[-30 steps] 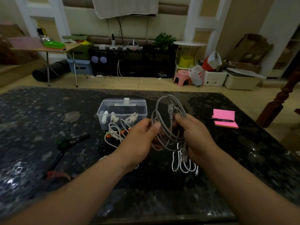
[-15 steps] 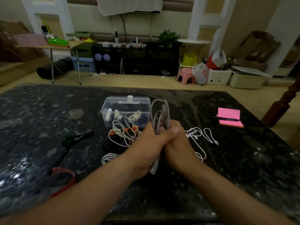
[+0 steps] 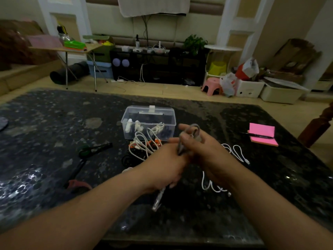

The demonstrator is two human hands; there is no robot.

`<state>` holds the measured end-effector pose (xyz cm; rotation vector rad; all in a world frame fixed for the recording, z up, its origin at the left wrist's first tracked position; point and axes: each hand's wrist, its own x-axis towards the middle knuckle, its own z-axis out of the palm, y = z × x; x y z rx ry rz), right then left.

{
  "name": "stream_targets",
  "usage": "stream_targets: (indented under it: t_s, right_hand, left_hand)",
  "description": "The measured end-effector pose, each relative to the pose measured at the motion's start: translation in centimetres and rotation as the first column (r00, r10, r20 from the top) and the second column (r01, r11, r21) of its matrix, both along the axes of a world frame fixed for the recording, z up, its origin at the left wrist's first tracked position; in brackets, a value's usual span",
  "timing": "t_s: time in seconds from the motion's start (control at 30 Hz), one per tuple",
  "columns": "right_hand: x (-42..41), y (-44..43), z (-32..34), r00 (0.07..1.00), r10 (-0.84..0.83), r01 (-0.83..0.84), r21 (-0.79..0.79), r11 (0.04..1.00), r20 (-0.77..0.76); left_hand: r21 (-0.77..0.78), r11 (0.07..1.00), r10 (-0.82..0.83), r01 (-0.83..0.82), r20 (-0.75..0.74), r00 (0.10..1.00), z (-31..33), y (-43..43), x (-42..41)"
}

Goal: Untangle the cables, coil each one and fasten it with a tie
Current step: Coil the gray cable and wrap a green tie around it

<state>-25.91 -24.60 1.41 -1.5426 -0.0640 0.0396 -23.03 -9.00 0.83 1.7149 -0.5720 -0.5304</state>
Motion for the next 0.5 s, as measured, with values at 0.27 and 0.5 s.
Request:
stream_targets:
  t_s: [0.27,0.5]
  right_hand:
    - [-0.2,2.9,0.7,0.987,-0.161,0.161,-0.047,0.986,0.003]
    - [-3.5,5.4,1.1,0.880,0.182,-0.311,-0.241,0.919,-0.439]
  left_hand:
    - [-0.179,0.975,0.110,-0.135,-0.140,0.984,0.8,0.8,-0.8]
    - [-0.287,0.841,0.411,-0.458,-0.211,0.887,0.4,3.2,2.8]
